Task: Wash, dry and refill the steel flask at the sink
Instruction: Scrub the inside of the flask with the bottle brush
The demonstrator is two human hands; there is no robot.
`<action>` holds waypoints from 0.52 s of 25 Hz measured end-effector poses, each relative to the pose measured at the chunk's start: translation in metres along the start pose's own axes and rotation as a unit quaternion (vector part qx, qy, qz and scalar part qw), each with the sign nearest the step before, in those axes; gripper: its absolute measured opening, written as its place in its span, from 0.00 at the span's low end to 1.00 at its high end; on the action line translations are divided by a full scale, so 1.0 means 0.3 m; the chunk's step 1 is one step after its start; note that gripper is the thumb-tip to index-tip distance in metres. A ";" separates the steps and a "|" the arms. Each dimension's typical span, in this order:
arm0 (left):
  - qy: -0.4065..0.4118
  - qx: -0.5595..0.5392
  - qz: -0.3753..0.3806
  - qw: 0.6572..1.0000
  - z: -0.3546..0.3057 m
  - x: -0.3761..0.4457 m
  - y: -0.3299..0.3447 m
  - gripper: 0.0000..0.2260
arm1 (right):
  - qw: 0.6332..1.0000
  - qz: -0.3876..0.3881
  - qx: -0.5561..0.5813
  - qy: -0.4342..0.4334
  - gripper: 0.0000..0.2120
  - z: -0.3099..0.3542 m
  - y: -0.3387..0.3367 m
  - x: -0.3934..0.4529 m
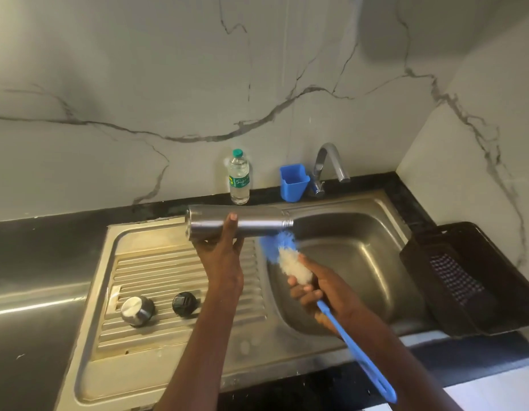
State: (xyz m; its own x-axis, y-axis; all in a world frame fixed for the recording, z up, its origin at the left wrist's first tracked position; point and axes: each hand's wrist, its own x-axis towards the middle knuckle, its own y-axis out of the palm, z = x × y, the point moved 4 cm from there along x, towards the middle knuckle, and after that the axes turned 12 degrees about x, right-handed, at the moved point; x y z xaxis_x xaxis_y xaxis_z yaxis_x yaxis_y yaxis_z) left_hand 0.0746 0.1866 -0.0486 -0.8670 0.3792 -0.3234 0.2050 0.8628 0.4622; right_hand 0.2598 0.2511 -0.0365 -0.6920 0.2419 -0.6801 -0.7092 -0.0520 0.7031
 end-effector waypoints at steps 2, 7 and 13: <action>0.035 0.016 0.001 0.999 -0.008 0.017 -0.016 0.41 | 1.000 -0.030 -0.007 -0.005 0.15 -0.023 -0.004 -0.047; 0.063 0.117 0.009 0.991 -0.018 0.047 -0.054 0.45 | 0.856 -0.164 -0.363 -0.331 0.13 -0.007 0.002 -0.123; -0.047 0.091 0.123 0.987 -0.007 -0.007 -0.048 0.36 | 0.625 -0.112 -0.625 -0.453 0.21 0.027 0.027 -0.063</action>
State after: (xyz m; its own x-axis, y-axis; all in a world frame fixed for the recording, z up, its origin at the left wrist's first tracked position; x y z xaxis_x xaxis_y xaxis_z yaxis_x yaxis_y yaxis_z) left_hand 0.0726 0.1726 -0.0528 -0.7367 0.6063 -0.2995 0.4894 0.7836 0.3827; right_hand 0.2680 0.2540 -0.0162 -0.5980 0.7990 0.0632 -0.7177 -0.4986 -0.4860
